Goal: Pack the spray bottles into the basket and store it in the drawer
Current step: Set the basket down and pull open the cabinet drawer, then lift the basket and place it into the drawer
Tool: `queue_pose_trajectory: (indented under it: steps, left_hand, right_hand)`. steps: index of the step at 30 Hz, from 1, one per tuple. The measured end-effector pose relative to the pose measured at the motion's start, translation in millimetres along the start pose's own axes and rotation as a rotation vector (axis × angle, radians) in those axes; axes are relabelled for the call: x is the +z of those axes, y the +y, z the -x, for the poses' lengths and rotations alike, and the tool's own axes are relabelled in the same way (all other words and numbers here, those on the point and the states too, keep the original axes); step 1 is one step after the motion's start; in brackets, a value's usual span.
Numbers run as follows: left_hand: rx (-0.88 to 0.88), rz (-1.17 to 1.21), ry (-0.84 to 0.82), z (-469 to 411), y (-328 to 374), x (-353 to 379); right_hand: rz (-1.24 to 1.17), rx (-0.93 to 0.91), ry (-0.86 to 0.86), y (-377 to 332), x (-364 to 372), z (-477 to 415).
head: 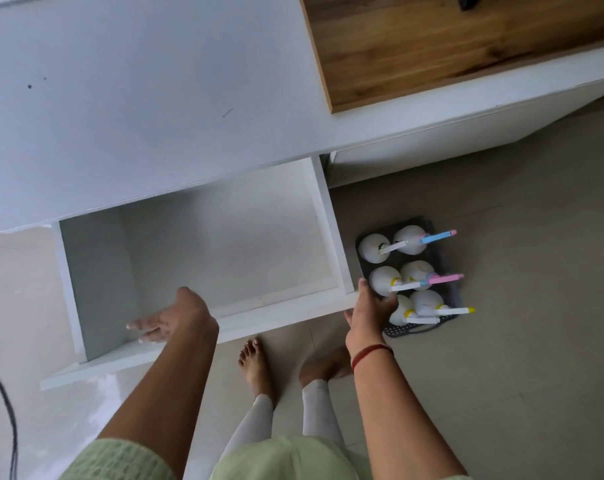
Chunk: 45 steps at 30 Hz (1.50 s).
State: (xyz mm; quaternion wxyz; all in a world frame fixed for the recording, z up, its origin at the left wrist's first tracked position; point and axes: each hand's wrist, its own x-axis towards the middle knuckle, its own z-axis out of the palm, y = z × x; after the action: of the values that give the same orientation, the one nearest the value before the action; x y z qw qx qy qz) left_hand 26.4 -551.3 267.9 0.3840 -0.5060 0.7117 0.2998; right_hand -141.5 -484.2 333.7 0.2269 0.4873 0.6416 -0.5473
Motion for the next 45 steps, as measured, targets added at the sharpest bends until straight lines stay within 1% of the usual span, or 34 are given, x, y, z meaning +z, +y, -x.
queue_pose_trajectory:
  steps: [2, 4, 6, 7, 8, 9, 10, 11, 12, 13, 15, 17, 20, 23, 26, 29, 31, 36, 38, 42, 45]
  left_hand:
    - [0.0, 0.043, 0.007, 10.1, 5.7, -0.7]
    - [-0.03, 0.078, -0.005, 20.0, 15.2, -2.0]
    - [-0.051, 0.24, -0.004, 24.5, 39.6, -19.6]
    - [-0.061, 0.376, 0.059, 28.3, 66.4, -43.5]
    - [-0.015, 0.507, 0.191, 30.6, 101.2, -73.5]
    - [0.097, 0.583, 0.371, 34.7, 137.2, -100.7]
    - [0.263, 0.564, 0.49, 41.0, 173.5, -125.7]
    - [0.432, 0.526, 0.524, 52.8, 202.1, -140.2]
    - [0.54, 0.441, 0.481, 61.2, 228.2, -138.3]
    - [0.608, 0.354, 0.41, 62.7, 249.8, -129.4]
    - [0.73, 0.147, 0.288, 66.2, 275.1, -102.9]
    - [0.81, -0.031, 0.22, 62.8, 299.7, -84.8]
    - [0.812, -0.263, 0.154, 53.0, 340.1, -71.6]
    - [0.81, -0.448, 0.068, 43.4, 364.4, -52.1]
    - [0.804, -0.574, 0.008, 28.3, 382.6, -35.6]
    - [0.769, -0.561, -0.036, 4.6, 396.6, -26.3]
    - [0.74, -0.542, -0.032, -13.1, 401.4, -24.2]
    - [0.67, -0.549, -0.045, -70.7, 402.6, -4.8]
    - [0.654, -0.536, -0.035, -99.9, 400.7, 7.2]
    - [0.639, -0.519, -0.023, -160.5, 397.5, 34.3]
    - [0.617, -0.548, -0.022, -197.7, 390.2, 45.4]
  right_hand:
    - [0.028, -0.05, 0.058, -16.6, -8.2, -10.1]
    - [0.047, -0.07, 0.073, -34.0, -19.6, -21.2]
    - [0.069, -0.052, 0.036, -49.9, -31.4, -27.9]
    - [0.061, -0.041, 0.018, -58.6, -38.5, -30.5]
    - [0.04, -0.036, 0.012, -66.7, -46.6, -33.5]
    - [0.015, -0.035, 0.023, -73.5, -55.4, -37.2]
    - [-0.027, -0.033, 0.042, -80.0, -63.8, -42.5]
    - [-0.082, -0.024, 0.068, -86.7, -71.8, -47.7]
    - [-0.142, -0.022, 0.1, -93.8, -82.0, -55.7]
    - [-0.181, -0.042, 0.121, -100.9, -93.2, -64.9]
    - [-0.211, -0.087, 0.156, -111.6, -117.8, -81.1]
    - [-0.27, -0.087, 0.212, -118.5, -141.4, -97.2]
    - [-0.383, -0.021, 0.303, -121.2, -175.1, -118.0]
    - [-0.44, 0.059, 0.319, -117.3, -202.7, -132.7]
    - [-0.447, 0.116, 0.333, -103.2, -224.0, -151.7]
    - [-0.419, 0.16, 0.301, -80.6, -237.8, -174.6]
    - [-0.362, 0.178, 0.259, -61.5, -239.4, -187.0]
    - [-0.076, 0.146, 0.24, -11.9, -221.9, -227.6]
    - [-0.001, 0.149, 0.252, 6.3, -210.1, -249.6]
    - [-0.016, 0.151, 0.316, 35.6, -192.5, -303.1]
    - [-0.076, 0.205, 0.291, 55.3, -181.8, -337.5]
